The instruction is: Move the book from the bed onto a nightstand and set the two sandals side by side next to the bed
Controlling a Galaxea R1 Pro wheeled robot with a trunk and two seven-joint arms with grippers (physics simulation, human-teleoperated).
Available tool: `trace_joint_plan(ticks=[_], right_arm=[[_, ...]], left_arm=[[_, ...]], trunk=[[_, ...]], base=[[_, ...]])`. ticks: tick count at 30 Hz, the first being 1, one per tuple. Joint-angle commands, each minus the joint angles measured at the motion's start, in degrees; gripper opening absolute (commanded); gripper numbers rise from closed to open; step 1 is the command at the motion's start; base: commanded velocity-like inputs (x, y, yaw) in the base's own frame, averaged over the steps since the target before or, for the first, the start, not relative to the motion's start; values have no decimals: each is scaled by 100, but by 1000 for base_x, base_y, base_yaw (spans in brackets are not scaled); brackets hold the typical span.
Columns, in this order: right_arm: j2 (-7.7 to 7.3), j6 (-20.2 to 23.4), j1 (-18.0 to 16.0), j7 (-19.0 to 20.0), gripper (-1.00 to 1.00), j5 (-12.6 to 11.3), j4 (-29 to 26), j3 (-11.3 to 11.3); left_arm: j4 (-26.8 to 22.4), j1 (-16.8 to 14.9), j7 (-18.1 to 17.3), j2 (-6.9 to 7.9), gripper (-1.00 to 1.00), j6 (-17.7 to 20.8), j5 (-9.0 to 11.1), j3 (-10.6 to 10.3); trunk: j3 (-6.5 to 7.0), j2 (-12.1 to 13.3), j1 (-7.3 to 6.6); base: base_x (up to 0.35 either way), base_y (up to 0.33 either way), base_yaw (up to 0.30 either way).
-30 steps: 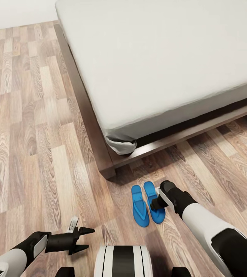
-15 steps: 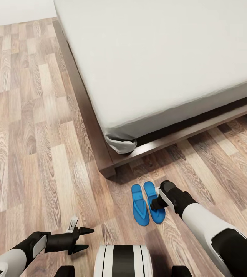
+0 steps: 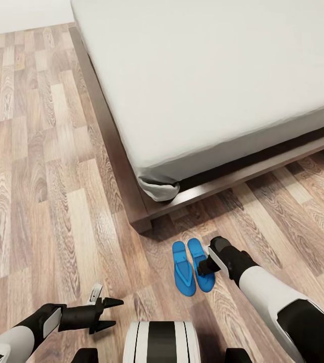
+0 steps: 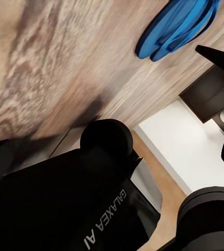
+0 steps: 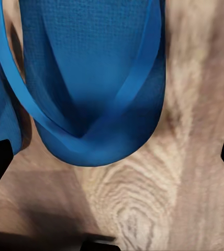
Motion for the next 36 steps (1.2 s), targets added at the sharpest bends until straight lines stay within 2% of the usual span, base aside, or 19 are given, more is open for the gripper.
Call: trace_joint_plan(ticks=[1,4,17,20,23,25,27,31,36], right_arm=[[-7,21,-4,18,100,-8,-8,41],[-7,19,-4,18,100,-8,-8,38],[-45,-18,-4,29,100,-57,-8,-67],[-219,-20,-4,47,100,-74,-8,-122],[-531,-23,-4,86,100,-118,-7,-329],[-780,-23,-4,117,100,-196,-8,-607],[-1034,-23,-4,154,100,-336,1,-1007],[-1469,-25,16,219,100,-765,246,-2037],[-1864,-186,41,336,100,-1414,1075,-3298]], left_arm=[[-1,-1,-11,1,100,49,8,3],[-1,-1,-11,2,100,49,8,3],[-19,-1,15,3,100,30,-19,24],[-43,-1,23,9,100,19,-23,22],[-96,-1,34,33,100,12,-28,20],[-144,-1,40,64,100,9,-31,17],[-194,-1,44,93,100,8,-32,12],[-255,-1,56,159,100,6,-34,7],[-285,-1,65,244,100,-37,-35,4]], trunk=[[-3,-1,-1],[-3,-1,-1],[285,16,-34],[351,20,-42],[418,24,-50],[462,27,-55],[506,29,-60],[595,35,-70],[706,42,-83]], base=[[0,0,0],[0,0,0],[0,0,0],[0,0,0],[0,0,0],[0,0,0],[0,0,0],[0,0,0],[0,0,0]])
